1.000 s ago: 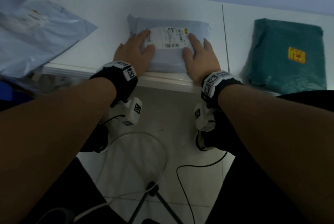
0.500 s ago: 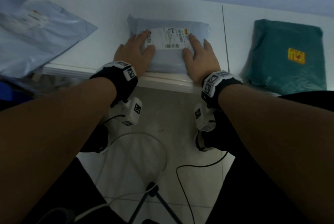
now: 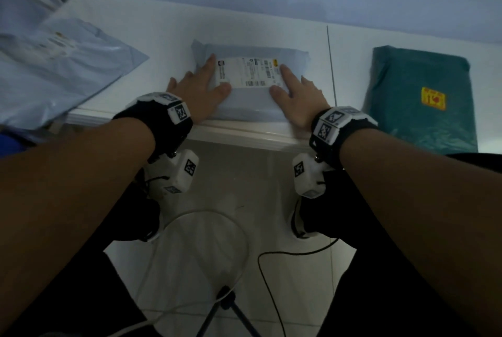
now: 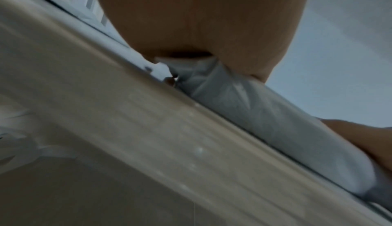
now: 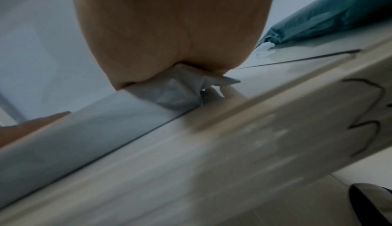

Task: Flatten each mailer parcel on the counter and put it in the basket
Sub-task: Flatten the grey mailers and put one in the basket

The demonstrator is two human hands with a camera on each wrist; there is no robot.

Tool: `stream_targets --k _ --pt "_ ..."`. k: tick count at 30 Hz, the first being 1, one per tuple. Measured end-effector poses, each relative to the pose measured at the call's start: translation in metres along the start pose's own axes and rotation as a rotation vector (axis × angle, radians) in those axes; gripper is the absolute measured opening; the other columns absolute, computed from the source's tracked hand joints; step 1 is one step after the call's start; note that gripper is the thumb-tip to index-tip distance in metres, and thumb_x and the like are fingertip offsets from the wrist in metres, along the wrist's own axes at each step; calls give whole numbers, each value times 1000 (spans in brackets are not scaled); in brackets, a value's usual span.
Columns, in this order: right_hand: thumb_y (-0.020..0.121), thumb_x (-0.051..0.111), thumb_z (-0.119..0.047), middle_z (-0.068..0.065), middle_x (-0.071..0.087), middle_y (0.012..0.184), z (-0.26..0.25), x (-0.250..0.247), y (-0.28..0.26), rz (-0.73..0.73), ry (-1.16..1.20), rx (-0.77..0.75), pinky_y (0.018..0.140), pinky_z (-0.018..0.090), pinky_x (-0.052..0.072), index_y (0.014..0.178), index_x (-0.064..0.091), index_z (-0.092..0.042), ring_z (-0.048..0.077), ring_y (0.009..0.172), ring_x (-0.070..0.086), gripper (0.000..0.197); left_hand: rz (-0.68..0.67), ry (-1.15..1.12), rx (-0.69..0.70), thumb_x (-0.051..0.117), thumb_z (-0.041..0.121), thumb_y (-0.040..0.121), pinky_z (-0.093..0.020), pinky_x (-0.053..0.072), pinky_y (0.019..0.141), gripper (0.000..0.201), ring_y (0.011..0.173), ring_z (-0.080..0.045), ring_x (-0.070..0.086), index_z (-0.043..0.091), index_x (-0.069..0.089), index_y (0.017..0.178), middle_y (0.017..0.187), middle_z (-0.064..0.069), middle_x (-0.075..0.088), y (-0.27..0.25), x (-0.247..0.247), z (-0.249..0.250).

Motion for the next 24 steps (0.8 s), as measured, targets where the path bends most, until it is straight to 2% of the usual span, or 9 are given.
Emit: stream_targets --k 3,6,9,11,16,19,21,24 --pt "95 43 -57 17 15 161 -7 -10 -6 81 -3 -30 117 44 26 152 27 -29 37 143 28 66 89 98 40 20 77 76 -47 7 119 90 146 -26 20 35 1 153 160 -3 17 -4 -9 -1" --pt "92 54 -48 10 28 151 -14 -19 -7 91 22 -41 106 39 39 142 40 -20 33 125 47 59 63 148 96 27 82 68 -50 12 118 102 144 -24 25 28 10 153 159 -3 21 -10 -15 3" --pt "87 59 -41 10 46 132 -20 -25 -4 38 40 38 82 31 46 132 45 -17 25 100 55 53 -52 227 140 46 87 59 -51 14 117 120 142 -24 29 31 -5 152 159 -2 20 -22 -16 4" --pt "85 58 -40 11 54 122 -22 -26 -3 -3 17 55 73 30 47 127 46 -17 25 94 58 49 -80 343 164 53 86 62 -50 10 118 124 142 -25 28 32 -15 150 160 -5 17 -30 -12 0" --pt "86 57 -45 14 54 122 -26 -20 -15 -78 -24 23 76 33 51 131 42 -20 27 95 61 54 -30 369 161 60 80 66 -49 10 118 126 139 -28 32 32 -20 149 156 -10 26 -36 -6 -6" --pt "84 58 -51 14 51 128 -24 -18 -25 -72 -28 -3 87 40 54 134 41 -20 30 99 61 61 -14 414 184 66 75 65 -50 10 118 126 137 -30 32 33 -18 149 153 -12 29 -42 -6 -6" --pt "85 60 -54 15 46 132 -22 -18 -32 -61 -28 -19 90 38 51 137 39 -20 32 104 58 65 13 426 200 69 66 68 -50 11 118 121 134 -33 36 33 -13 150 148 -16 34 -49 -4 -6" --pt "84 64 -53 13 45 133 -19 -20 -39 -45 -1 -50 81 31 46 138 39 -19 29 104 57 69 74 397 198 74 54 68 -47 18 117 111 124 -35 46 30 4 151 138 -17 44 -51 -5 -5"
Point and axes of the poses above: each hand's wrist, its own y-axis towards the middle knuckle, its own x-axis out of the palm, z = x × y, the point moved 4 cm from there along y, towards the middle knuckle
